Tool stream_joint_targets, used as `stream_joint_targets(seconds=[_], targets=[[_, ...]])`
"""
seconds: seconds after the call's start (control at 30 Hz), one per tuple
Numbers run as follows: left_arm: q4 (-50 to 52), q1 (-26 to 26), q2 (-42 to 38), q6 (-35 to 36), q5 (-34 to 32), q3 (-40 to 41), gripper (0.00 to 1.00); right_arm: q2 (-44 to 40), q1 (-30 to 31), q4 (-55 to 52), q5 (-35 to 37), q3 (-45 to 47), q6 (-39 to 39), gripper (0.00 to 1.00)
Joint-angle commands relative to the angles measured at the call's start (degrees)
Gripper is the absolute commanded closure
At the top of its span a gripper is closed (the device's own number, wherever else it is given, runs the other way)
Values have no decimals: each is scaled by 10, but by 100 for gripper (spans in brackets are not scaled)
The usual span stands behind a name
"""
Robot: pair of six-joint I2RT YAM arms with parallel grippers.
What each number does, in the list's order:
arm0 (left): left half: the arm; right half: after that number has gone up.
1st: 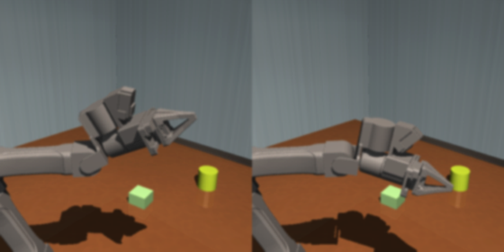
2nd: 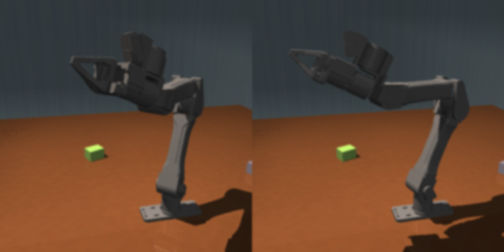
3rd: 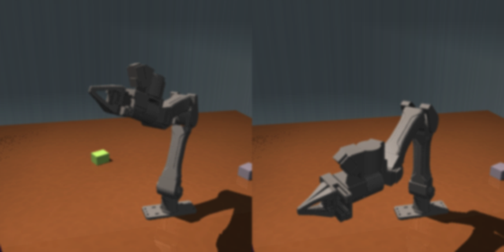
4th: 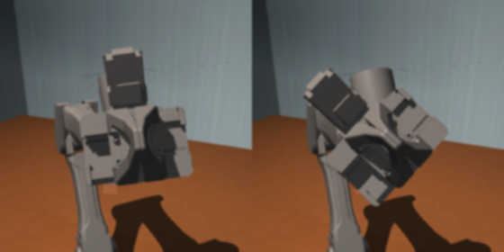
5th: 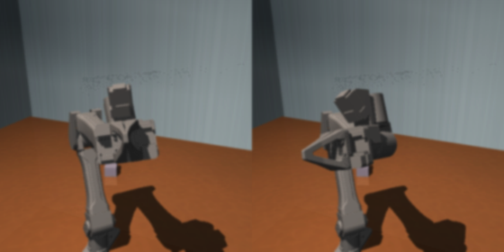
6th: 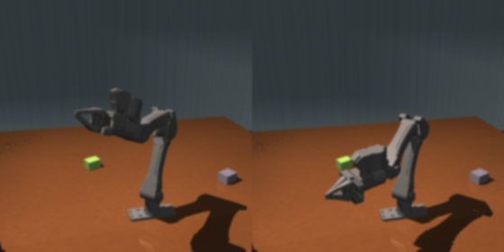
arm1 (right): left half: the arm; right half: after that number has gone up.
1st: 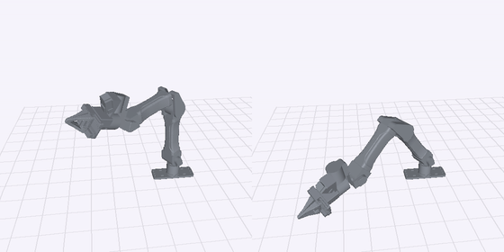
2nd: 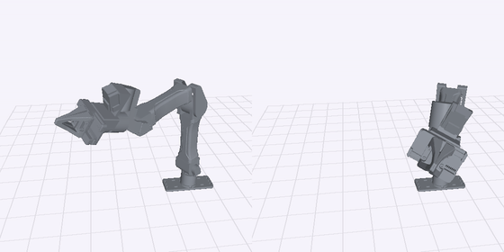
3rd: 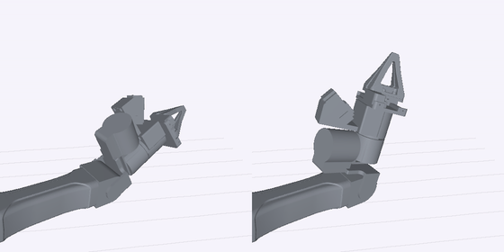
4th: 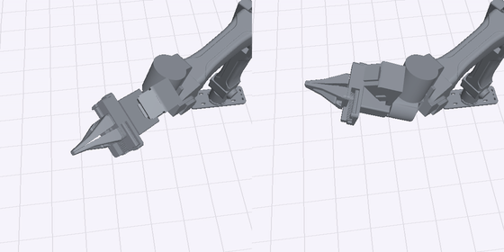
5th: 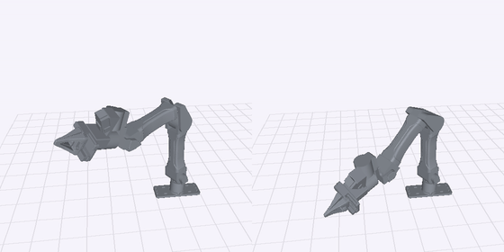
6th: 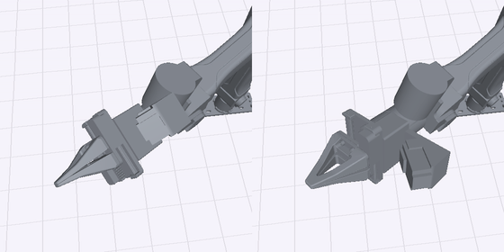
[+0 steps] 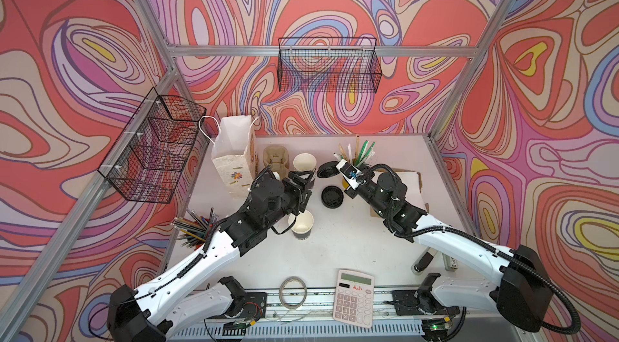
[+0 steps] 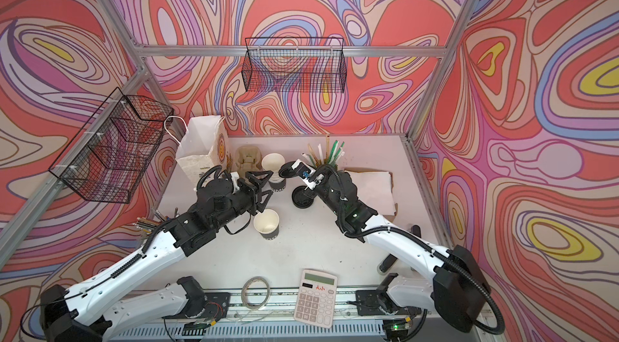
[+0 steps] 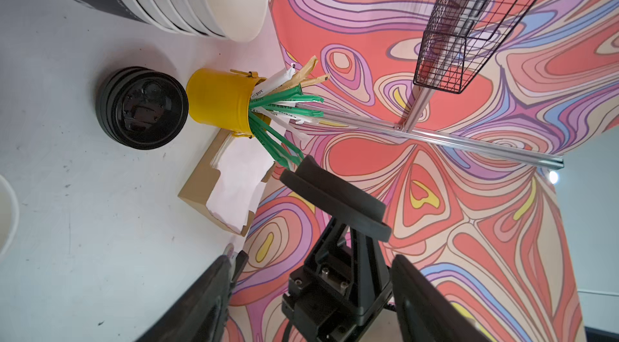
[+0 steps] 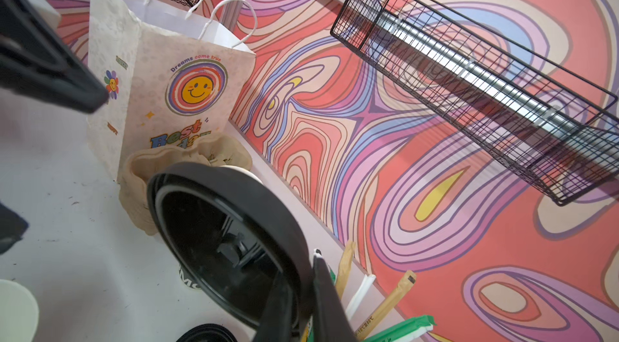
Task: Pack a coffee takeout order
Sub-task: Pass the lid.
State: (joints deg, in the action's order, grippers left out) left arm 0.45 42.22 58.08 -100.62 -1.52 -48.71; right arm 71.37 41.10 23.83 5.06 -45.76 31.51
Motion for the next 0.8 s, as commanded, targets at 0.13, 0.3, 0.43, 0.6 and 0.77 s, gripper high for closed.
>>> stream_joint_targets(seconds=[0.13,0.3,0.43,0.6,0.77], targets=[[-55,-2,20,-168,0,19,22,13,38,90,32,27,38,100],[-65,-2,25,-191,-26,24,31,4,52,119,36,56,24,100],[-73,-3,29,-202,-42,33,43,1,60,129,39,68,17,100],[-84,-3,45,-213,-35,36,61,3,76,145,53,73,21,100],[-81,-3,51,-214,-33,34,71,6,84,148,57,78,26,100]])
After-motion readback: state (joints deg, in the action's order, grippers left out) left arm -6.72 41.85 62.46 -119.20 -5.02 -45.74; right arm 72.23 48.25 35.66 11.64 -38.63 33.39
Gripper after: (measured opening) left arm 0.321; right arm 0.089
